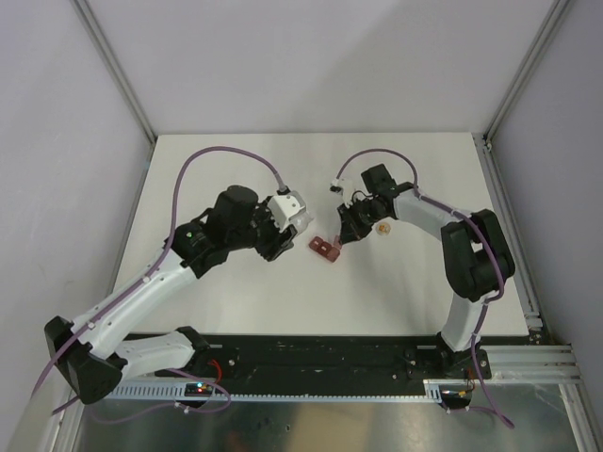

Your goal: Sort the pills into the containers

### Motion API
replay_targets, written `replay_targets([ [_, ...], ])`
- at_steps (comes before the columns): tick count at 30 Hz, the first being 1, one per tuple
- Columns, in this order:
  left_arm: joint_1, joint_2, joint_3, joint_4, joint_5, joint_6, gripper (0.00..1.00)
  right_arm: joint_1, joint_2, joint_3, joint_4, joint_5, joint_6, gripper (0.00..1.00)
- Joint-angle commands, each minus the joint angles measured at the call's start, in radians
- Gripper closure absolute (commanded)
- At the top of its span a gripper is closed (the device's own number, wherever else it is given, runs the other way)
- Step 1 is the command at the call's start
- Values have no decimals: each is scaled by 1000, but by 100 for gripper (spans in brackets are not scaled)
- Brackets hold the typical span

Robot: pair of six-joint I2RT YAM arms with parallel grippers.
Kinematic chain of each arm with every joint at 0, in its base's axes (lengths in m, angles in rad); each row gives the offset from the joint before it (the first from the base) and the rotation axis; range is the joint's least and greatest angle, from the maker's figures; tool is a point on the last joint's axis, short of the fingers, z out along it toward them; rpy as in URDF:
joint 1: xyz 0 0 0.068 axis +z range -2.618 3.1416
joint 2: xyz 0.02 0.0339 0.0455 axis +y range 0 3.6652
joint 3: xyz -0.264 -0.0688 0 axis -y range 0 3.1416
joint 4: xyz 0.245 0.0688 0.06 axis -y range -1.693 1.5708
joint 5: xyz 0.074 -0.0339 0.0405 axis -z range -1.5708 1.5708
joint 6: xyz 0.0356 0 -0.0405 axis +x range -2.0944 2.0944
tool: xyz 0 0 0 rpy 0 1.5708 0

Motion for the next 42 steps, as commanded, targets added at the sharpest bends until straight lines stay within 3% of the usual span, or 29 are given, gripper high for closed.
replay_targets([
  [1, 5, 17, -13, 70, -25, -40, 100, -1, -75, -39, 95, 34, 82, 97],
  [22, -23, 36, -45, 82, -54, -21, 100, -3, -103, -107, 119, 54, 91, 82],
  [42, -35, 33, -62, 83, -79, -9, 100, 17, -137, -134, 95, 47, 94, 80],
])
